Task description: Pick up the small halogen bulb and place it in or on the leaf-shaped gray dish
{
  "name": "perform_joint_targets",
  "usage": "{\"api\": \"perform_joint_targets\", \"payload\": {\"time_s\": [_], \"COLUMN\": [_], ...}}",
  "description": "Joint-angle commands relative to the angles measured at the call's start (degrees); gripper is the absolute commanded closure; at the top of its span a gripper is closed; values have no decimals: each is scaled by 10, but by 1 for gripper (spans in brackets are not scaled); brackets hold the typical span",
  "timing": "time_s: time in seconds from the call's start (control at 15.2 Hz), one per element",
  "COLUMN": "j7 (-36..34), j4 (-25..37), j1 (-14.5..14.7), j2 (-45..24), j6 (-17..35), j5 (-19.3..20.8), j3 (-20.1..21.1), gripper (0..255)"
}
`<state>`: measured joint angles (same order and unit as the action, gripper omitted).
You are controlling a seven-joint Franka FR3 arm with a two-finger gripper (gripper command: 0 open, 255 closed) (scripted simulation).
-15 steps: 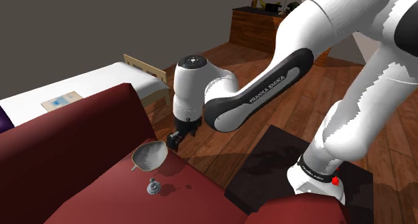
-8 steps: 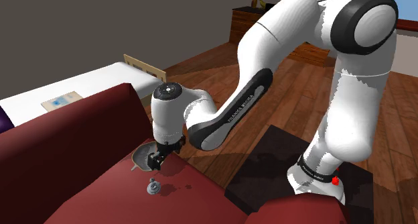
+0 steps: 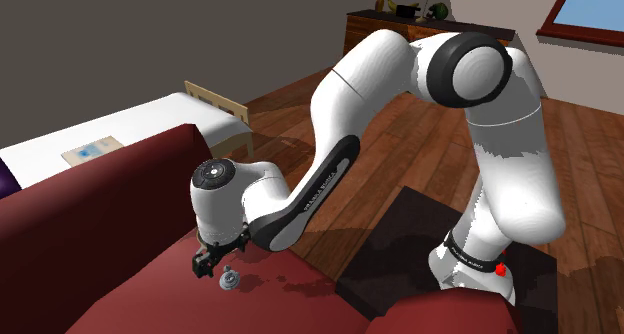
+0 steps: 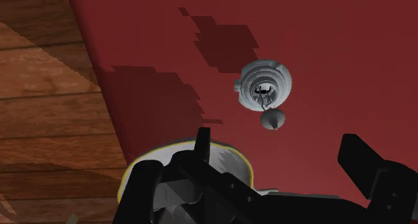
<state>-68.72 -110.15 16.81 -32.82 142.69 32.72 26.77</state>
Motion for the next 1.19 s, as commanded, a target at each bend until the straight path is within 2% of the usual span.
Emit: {"api": "perform_joint_targets", "payload": {"time_s": [0.0,0.33,0.86,0.92,1.12], "j7": [-9,-21,-21,-21,-21], "j4": [11,27,26,26,26], "j1": [9,23,23,23,23], "j2": [-18,-54,-54,-54,-54], "j6": [5,26,26,26,26], "j5": [10,31,31,31,31], "j3": [-8,-28,-28,-28,-28], "gripper": [0,0,0,255,255]}}
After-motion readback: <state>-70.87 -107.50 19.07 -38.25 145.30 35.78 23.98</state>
